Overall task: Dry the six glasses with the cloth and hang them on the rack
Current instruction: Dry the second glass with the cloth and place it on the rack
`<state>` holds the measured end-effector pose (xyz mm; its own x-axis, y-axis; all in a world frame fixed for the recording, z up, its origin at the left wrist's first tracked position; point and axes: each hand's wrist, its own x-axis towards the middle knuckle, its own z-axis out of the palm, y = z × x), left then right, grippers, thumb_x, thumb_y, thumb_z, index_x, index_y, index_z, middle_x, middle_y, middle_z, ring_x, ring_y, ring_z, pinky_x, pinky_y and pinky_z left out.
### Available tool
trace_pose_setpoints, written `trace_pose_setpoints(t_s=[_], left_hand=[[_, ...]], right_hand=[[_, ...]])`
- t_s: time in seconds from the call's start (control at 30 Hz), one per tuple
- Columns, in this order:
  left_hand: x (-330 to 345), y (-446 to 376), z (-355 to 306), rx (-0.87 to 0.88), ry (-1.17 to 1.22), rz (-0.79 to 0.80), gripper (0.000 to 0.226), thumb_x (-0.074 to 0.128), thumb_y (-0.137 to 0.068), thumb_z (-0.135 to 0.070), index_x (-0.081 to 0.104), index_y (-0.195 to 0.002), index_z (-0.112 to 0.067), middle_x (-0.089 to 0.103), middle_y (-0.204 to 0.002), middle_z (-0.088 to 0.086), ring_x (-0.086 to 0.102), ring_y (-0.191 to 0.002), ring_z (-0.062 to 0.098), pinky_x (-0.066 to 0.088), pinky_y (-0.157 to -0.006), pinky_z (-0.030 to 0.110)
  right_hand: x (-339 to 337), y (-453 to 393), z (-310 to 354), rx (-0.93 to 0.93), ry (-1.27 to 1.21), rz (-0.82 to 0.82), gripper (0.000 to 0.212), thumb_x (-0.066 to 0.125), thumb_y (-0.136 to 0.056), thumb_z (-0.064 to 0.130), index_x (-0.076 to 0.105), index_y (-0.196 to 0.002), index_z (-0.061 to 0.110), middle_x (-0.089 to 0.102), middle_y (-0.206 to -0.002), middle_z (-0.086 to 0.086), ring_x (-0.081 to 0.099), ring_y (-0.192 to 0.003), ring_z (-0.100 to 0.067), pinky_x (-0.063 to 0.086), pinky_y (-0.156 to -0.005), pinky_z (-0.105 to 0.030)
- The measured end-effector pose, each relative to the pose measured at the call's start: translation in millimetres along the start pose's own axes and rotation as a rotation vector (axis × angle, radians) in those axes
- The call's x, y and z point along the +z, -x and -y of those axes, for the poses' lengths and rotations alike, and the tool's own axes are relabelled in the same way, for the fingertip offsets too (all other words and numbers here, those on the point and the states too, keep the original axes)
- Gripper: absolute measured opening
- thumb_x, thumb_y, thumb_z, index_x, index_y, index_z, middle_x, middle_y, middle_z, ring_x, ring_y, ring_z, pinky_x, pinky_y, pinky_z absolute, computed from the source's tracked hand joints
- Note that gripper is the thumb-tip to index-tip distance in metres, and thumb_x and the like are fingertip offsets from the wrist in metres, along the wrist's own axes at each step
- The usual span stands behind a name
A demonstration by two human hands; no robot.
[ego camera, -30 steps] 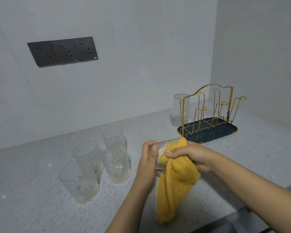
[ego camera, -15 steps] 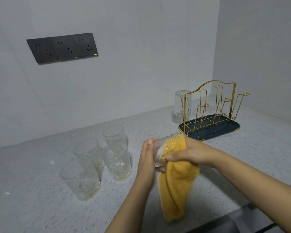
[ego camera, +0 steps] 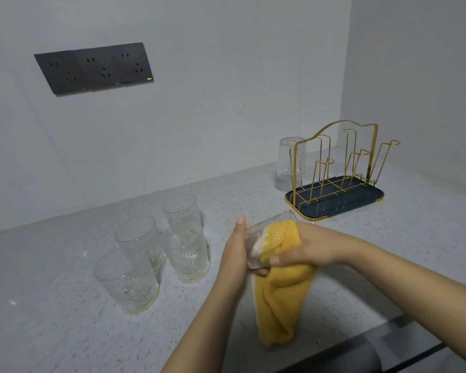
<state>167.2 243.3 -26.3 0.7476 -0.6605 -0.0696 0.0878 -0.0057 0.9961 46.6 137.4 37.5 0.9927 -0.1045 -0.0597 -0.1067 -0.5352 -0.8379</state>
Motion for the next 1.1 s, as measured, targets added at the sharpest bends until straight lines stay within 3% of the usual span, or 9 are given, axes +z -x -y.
trace_pose_setpoints(t_s=[0.1, 0.17, 0.37, 0.53, 0.67, 0.77, 0.9, 1.0, 1.1], left_hand=[[6, 7, 12, 0.434, -0.009, -0.007, 0.055, 0.043, -0.08, -0.065, 0.061, -0.102, -0.018, 0.068, -0.085, -0.005, 0.066, -0.071, 0.005, 0.054, -0.057, 0.025], [9, 7, 12, 0.494, 0.018, -0.048, 0.044, 0.043, -0.085, -0.055, 0.06, -0.096, -0.016, 0.064, -0.083, -0.003, 0.063, -0.071, 0.002, 0.052, -0.06, 0.024], [-2, 8, -2, -0.165, 0.036, 0.092, 0.065, 0.039, -0.096, -0.057, 0.065, -0.073, -0.002, 0.058, -0.048, 0.009, 0.052, -0.038, 0.02, 0.038, -0.031, 0.018], [3, 8, 0, 0.042, 0.015, 0.093, 0.063, 0.038, -0.088, -0.069, 0.069, -0.101, -0.016, 0.069, -0.077, 0.008, 0.064, -0.052, 0.016, 0.048, -0.039, 0.023], [7, 8, 14, 0.417, -0.033, 0.012, 0.037, 0.05, -0.08, -0.065, 0.061, -0.099, -0.035, 0.066, -0.086, -0.009, 0.065, -0.077, 0.013, 0.054, -0.066, 0.039], [4, 4, 13, 0.386, 0.01, 0.009, 0.044, 0.053, -0.08, -0.061, 0.061, -0.086, -0.018, 0.061, -0.08, 0.002, 0.058, -0.077, 0.021, 0.049, -0.069, 0.038], [-5, 13, -1, -0.146, 0.024, 0.162, 0.054, 0.047, -0.093, -0.057, 0.066, -0.089, -0.006, 0.063, -0.057, 0.008, 0.059, -0.046, 0.021, 0.047, -0.039, 0.023], [-6, 14, -2, -0.195, 0.066, 0.218, 0.064, 0.042, -0.093, -0.063, 0.069, -0.098, -0.005, 0.069, -0.069, 0.015, 0.063, -0.052, 0.024, 0.051, -0.042, 0.025], [-1, 13, 3, 0.152, 0.086, 0.123, 0.058, 0.046, -0.088, -0.059, 0.062, -0.118, -0.012, 0.069, -0.106, 0.015, 0.071, -0.08, 0.019, 0.054, -0.052, 0.029]], right_hand=[[-8, 0, -1, 0.099, -0.537, -0.021, 0.035, 0.075, -0.069, 0.01, 0.066, -0.102, 0.017, 0.072, -0.1, -0.005, 0.068, -0.092, -0.021, 0.055, -0.083, -0.032], [-5, 0, 0, 0.097, -0.455, -0.008, 0.036, 0.077, -0.07, 0.014, 0.065, -0.104, 0.018, 0.07, -0.103, -0.005, 0.067, -0.096, -0.023, 0.055, -0.085, -0.033], [12, 0, -7, -0.084, 0.613, 0.106, 0.03, 0.064, -0.084, 0.036, 0.061, -0.109, 0.02, 0.064, -0.11, 0.0, 0.057, -0.099, -0.015, 0.046, -0.089, -0.025], [-5, 2, -10, 0.028, 0.075, -0.003, 0.032, 0.072, -0.078, 0.019, 0.064, -0.11, 0.02, 0.069, -0.109, 0.003, 0.064, -0.097, -0.009, 0.048, -0.089, -0.018], [-5, 3, -10, 0.124, -0.446, -0.05, 0.039, 0.076, -0.068, 0.015, 0.066, -0.106, 0.012, 0.069, -0.109, -0.012, 0.065, -0.101, -0.028, 0.05, -0.094, -0.042], [6, 6, -8, 0.056, -0.087, 0.03, 0.039, 0.074, -0.075, 0.026, 0.063, -0.112, 0.019, 0.067, -0.113, -0.003, 0.062, -0.104, -0.021, 0.048, -0.095, -0.034], [16, 6, -7, -0.056, 0.738, 0.103, 0.041, 0.062, -0.084, 0.038, 0.055, -0.12, 0.018, 0.059, -0.12, -0.002, 0.054, -0.104, -0.018, 0.044, -0.093, -0.028], [6, 5, -5, -0.062, 0.651, 0.046, 0.034, 0.065, -0.083, 0.035, 0.062, -0.112, 0.016, 0.064, -0.112, -0.002, 0.058, -0.1, -0.018, 0.046, -0.088, -0.028], [-9, 4, -1, 0.021, 0.199, -0.086, 0.029, 0.073, -0.077, 0.024, 0.067, -0.105, 0.016, 0.07, -0.104, -0.001, 0.064, -0.095, -0.016, 0.05, -0.09, -0.03]])
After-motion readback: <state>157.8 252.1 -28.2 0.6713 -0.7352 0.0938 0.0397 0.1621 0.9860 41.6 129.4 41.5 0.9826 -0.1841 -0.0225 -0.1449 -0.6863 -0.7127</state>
